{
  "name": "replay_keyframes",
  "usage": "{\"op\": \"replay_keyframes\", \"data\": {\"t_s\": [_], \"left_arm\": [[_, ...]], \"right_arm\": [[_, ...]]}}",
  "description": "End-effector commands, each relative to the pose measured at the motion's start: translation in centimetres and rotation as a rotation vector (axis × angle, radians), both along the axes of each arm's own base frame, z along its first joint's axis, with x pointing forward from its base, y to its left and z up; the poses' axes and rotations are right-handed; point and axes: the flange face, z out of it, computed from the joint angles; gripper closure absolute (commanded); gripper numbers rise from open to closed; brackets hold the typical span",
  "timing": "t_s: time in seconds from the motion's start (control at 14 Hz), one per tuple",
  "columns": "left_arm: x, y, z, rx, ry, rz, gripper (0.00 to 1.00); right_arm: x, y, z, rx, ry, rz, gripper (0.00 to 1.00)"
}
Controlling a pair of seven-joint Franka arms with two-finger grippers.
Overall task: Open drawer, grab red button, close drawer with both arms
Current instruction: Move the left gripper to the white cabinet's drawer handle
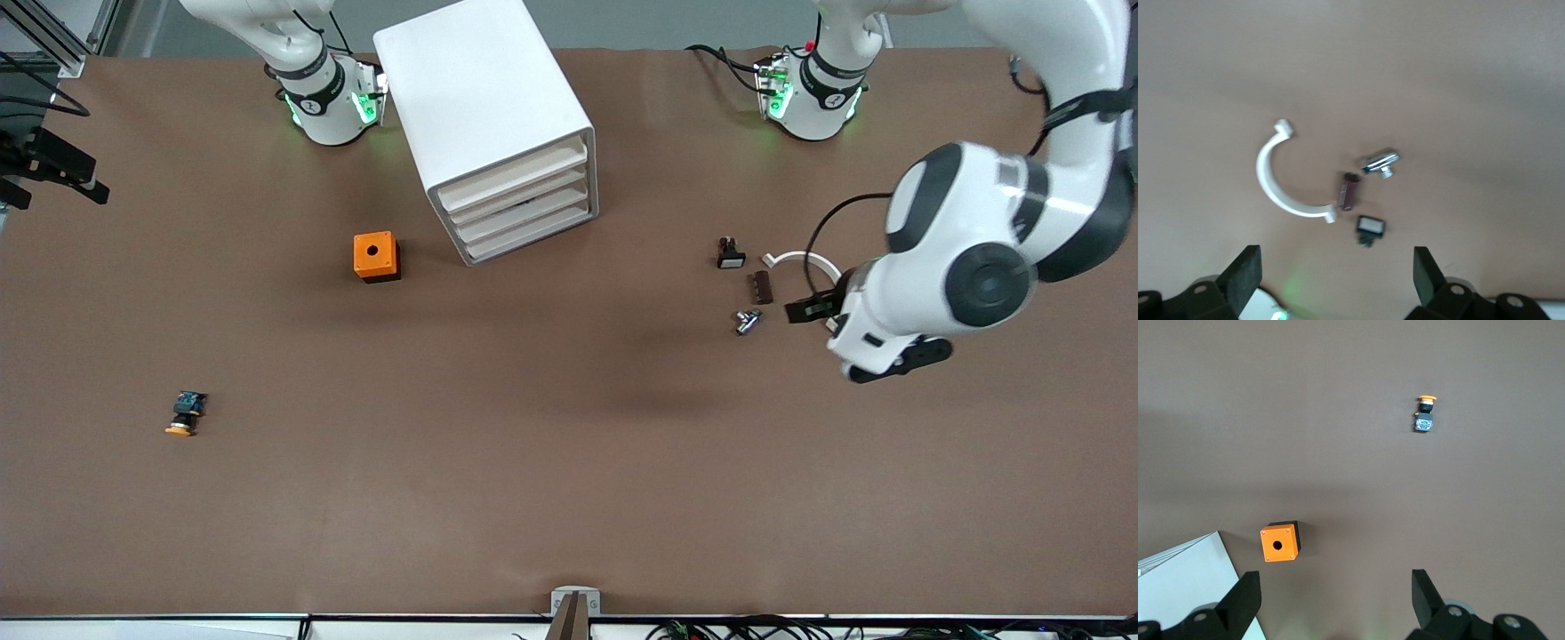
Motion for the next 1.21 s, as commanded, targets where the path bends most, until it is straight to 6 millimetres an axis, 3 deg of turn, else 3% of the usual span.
{"op": "replay_keyframes", "data": {"t_s": [0.0,0.29,0.5,0.64,0.86,1.07,1.14], "left_arm": [[0.9,-3.7,-2.7,0.033,-0.026,0.108,0.0],[-0.9,-13.3,-8.4,0.084,-0.072,0.395,0.0],[-3.5,-18.0,-12.6,0.159,-0.035,0.512,0.0],[-6.1,-21.3,-14.3,0.203,0.032,0.661,0.0],[-7.9,-23.5,-15.9,0.273,0.118,0.876,0.0],[-9.1,-25.1,-16.8,0.267,0.333,1.039,0.01],[-9.6,-25.5,-17.4,0.269,0.435,1.093,0.01]], "right_arm": [[-0.5,0.2,0.4,0.016,-0.004,-0.022,0.0],[-0.5,0.1,0.5,0.015,-0.004,-0.023,0.0],[0.3,0.0,0.5,0.013,-0.005,-0.019,0.0],[0.3,0.1,0.1,0.015,0.024,-0.018,0.0],[3.2,-0.2,-5.1,-0.004,0.123,-0.022,0.0],[5.2,-1.2,-8.3,-0.021,0.161,-0.03,0.0],[6.6,-1.7,-11.7,-0.026,0.216,-0.038,0.0]]}}
